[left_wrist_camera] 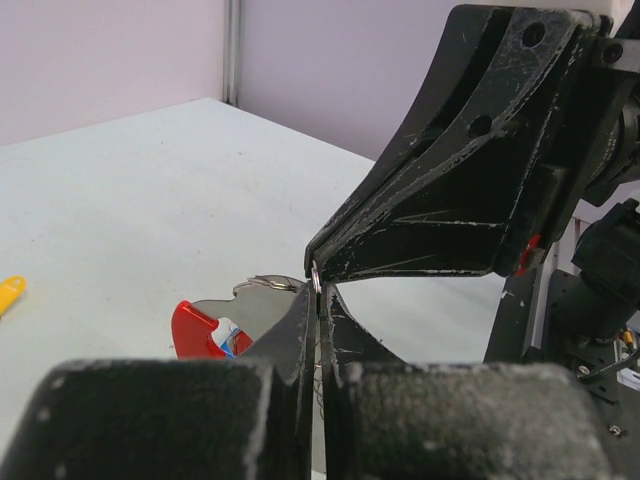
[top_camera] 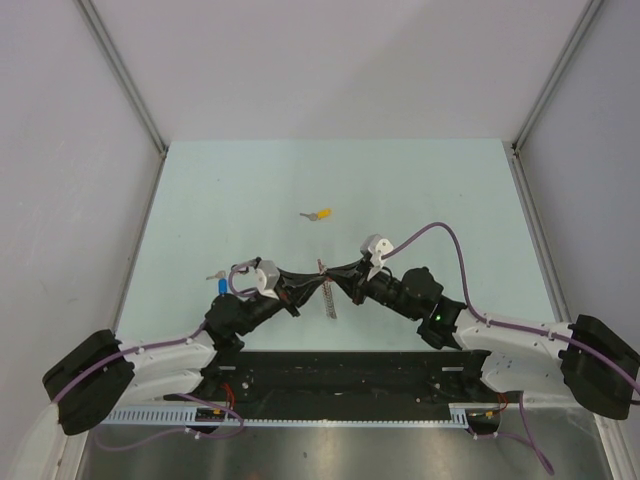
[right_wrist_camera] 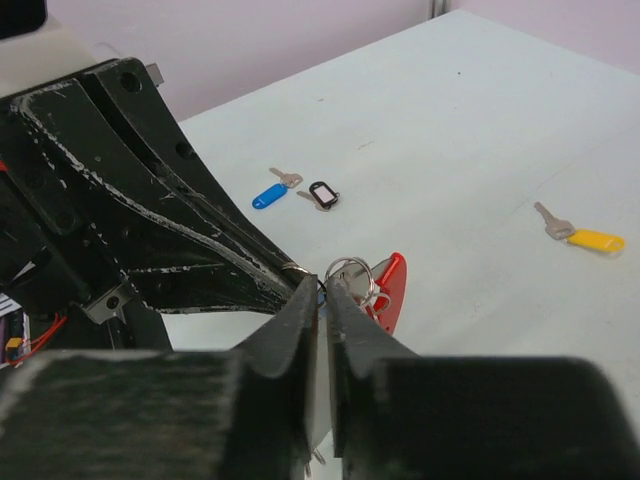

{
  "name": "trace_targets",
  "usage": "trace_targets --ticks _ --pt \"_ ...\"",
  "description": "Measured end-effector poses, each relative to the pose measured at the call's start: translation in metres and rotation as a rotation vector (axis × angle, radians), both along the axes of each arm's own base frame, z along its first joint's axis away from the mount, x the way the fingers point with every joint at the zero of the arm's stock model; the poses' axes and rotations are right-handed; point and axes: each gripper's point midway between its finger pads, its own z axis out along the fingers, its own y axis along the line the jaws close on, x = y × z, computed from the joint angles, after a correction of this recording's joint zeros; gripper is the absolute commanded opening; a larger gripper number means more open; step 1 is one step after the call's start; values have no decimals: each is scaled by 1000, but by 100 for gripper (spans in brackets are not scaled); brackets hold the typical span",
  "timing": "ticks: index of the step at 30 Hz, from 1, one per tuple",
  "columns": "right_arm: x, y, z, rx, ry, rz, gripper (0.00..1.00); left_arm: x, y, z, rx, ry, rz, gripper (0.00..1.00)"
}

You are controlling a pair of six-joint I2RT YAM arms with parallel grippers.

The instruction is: Put the keys on the keyring

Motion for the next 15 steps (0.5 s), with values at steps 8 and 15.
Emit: trace_targets --ticks 8,15 --pt "0 0 0 3 8 -3 0 0 2 2 -7 -3 5 0" --pt "-4 -6 3 -7 4 10 20 -2 1 4 -12 -8 -5 0"
